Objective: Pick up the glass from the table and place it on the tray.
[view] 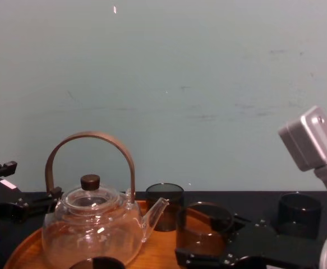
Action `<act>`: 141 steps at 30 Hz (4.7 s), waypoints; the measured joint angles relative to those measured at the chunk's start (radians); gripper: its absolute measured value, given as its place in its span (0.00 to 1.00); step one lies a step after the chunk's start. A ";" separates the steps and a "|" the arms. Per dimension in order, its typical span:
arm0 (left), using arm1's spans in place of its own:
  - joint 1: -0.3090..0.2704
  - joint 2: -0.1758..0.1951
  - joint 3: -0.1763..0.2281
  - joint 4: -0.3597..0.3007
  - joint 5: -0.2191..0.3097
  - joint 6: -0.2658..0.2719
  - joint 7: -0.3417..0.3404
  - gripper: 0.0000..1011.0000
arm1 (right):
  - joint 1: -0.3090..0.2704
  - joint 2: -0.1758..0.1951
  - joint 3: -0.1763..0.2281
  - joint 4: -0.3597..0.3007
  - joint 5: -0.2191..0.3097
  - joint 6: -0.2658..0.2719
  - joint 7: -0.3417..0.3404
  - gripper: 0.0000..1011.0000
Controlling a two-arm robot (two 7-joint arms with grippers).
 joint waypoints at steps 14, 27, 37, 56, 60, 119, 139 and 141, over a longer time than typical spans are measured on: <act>0.000 0.000 0.000 0.000 0.000 0.000 0.000 1.00 | 0.025 -0.014 -0.026 0.030 -0.003 0.001 0.009 0.90; 0.000 0.000 0.000 0.000 0.000 0.000 0.000 1.00 | 0.045 -0.032 -0.054 0.066 -0.002 0.002 0.024 0.90; 0.000 0.000 0.000 0.000 0.000 0.000 0.000 1.00 | 0.058 -0.047 -0.080 0.096 -0.002 -0.002 0.038 0.90; 0.000 0.000 0.000 0.000 0.000 0.000 0.000 1.00 | 0.066 -0.061 -0.095 0.134 -0.004 -0.011 0.033 0.90; 0.000 0.000 0.000 0.000 0.000 0.000 0.000 1.00 | 0.064 -0.064 -0.094 0.135 -0.005 -0.007 0.028 0.90; 0.000 0.000 0.000 0.000 0.000 0.000 0.000 1.00 | -0.065 0.037 -0.053 -0.035 0.014 0.079 -0.007 0.99; 0.000 0.000 0.000 0.000 0.000 0.000 0.000 1.00 | -0.193 0.086 0.147 -0.135 0.030 0.062 -0.143 0.99; 0.000 0.000 0.000 0.000 0.000 0.000 0.000 1.00 | -0.197 0.085 0.164 -0.135 0.032 0.060 -0.150 0.99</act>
